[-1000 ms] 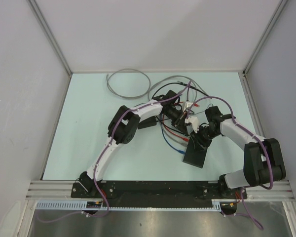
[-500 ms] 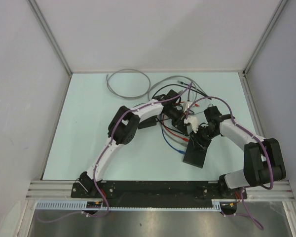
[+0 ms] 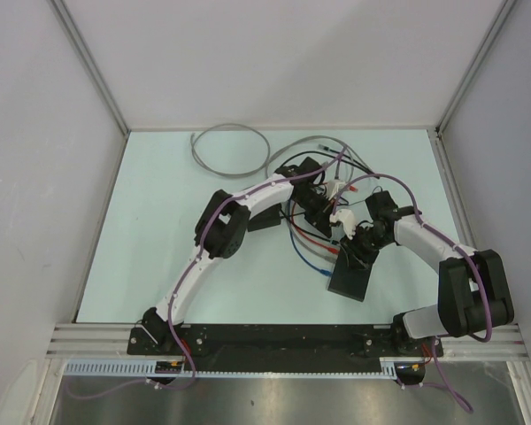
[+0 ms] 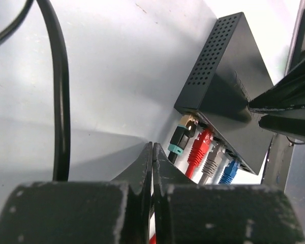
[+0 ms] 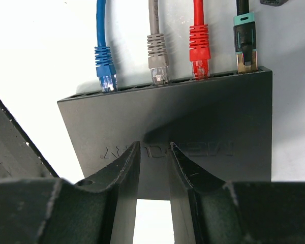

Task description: Pull the plug from the switch port

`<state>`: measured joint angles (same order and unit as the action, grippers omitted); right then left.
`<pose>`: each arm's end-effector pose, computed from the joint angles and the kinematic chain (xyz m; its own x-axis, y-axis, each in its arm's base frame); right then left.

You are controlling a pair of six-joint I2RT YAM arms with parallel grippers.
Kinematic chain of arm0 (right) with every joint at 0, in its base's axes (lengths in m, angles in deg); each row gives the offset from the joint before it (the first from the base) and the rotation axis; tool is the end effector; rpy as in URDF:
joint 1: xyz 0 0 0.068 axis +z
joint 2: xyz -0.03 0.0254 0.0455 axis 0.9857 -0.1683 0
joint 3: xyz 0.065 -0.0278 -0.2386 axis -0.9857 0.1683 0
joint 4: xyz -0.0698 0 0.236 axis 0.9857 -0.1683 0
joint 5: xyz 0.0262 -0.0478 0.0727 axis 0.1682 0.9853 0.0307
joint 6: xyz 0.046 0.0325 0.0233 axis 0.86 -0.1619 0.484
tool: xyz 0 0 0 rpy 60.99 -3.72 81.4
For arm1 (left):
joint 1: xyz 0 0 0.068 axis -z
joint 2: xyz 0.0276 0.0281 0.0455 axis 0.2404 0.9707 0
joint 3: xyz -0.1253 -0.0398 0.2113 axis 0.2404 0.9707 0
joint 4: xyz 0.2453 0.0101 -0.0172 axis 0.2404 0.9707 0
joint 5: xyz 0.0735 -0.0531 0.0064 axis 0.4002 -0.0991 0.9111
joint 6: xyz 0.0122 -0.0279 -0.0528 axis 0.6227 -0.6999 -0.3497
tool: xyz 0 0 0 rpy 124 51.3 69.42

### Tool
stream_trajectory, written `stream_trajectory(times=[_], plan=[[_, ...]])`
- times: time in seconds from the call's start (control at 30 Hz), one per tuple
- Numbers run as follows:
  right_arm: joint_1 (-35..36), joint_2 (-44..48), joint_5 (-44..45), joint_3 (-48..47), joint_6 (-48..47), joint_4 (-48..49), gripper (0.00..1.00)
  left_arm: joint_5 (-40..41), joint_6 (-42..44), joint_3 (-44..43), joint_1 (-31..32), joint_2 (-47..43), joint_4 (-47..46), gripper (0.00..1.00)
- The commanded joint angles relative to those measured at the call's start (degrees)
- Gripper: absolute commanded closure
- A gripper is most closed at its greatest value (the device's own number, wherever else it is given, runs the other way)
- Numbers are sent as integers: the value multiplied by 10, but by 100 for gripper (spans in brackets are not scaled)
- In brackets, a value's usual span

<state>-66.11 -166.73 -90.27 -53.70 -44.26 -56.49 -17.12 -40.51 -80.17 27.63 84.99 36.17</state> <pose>0.2147 0.0773 0.1568 -0.4934 -0.7274 -0.4769 -0.8678 0.4492 0.2126 0.3496 -0.3557 0.1123 -0.5992 0.6308 -0.4931 0.7436 0.2101 -0.6348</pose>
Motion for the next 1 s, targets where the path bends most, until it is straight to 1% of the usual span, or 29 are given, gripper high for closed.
stream_trajectory(times=[0.0, 0.03, 0.07, 0.17, 0.2, 0.27, 0.53, 0.73, 0.8, 0.93, 0.97], plan=[[4, -4, 30, 17, -8, 13, 67, -5, 6, -1, -11, 30, 24, 85], [4, -4, 30, 17, -8, 13, 67, -15, -7, -1, -11, 31, 20, 75], [4, -4, 30, 18, -9, 13, 67, -29, -14, -1, -12, 31, 14, 61], [5, -6, 31, 18, -9, 12, 68, -73, -52, 0, -12, 41, -9, 49], [4, -5, 30, 18, -9, 10, 67, -92, -58, 3, -11, 46, -22, 48], [4, -6, 31, 18, -8, 10, 68, -99, -77, 6, -9, 51, -30, 48], [4, -11, 29, 18, -8, 11, 67, -102, -83, -2, 1, 71, -42, 49], [4, -18, 29, 20, -8, 17, 67, -111, -85, -9, 8, 81, -42, 53], [4, -18, 26, 21, -6, 20, 68, -112, -85, -9, 12, 84, -44, 56], [6, -18, 23, 25, -5, 23, 68, -108, -97, -10, 16, 89, -54, 58], [7, -19, 23, 26, -5, 23, 68, -108, -100, -11, 18, 89, -56, 61]])
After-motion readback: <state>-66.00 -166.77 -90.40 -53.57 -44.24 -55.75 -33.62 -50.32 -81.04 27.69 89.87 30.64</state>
